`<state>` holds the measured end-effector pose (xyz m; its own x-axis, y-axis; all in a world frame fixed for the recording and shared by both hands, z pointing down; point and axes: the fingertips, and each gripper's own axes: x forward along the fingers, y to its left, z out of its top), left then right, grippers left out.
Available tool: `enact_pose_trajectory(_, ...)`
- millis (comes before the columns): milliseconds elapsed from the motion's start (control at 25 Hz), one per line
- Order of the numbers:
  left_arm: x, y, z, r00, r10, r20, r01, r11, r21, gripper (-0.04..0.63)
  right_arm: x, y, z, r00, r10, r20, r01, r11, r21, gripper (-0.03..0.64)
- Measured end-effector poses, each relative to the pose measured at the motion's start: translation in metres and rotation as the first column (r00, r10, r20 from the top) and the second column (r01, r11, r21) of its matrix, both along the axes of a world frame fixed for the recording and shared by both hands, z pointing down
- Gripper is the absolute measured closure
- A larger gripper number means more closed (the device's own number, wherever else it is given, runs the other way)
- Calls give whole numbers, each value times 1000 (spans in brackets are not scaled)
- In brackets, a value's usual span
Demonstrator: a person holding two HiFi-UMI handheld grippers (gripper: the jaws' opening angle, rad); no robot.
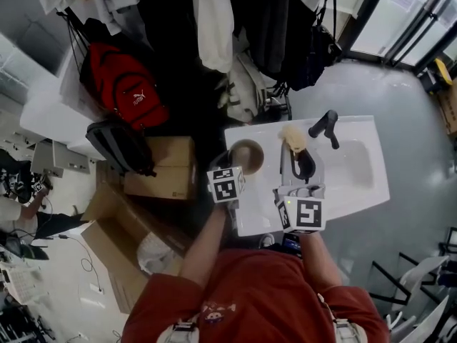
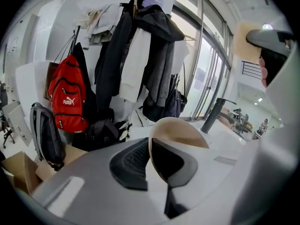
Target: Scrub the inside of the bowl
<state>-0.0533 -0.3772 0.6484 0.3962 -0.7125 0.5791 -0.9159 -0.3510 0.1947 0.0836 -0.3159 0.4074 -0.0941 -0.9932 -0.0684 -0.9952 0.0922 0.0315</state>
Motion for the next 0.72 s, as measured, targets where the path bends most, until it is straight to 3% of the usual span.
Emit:
enact_pose_trajectory(360,3,18,-69,999,-29,-35,34,988,152,572,6,21,-8,999,-15,31,14,1000,27,541)
enact_pose_trajectory(720,10,46,-158,996,-48,-79,72,937,341,572,10,45,-15,997,-54,57,52,997,49,541)
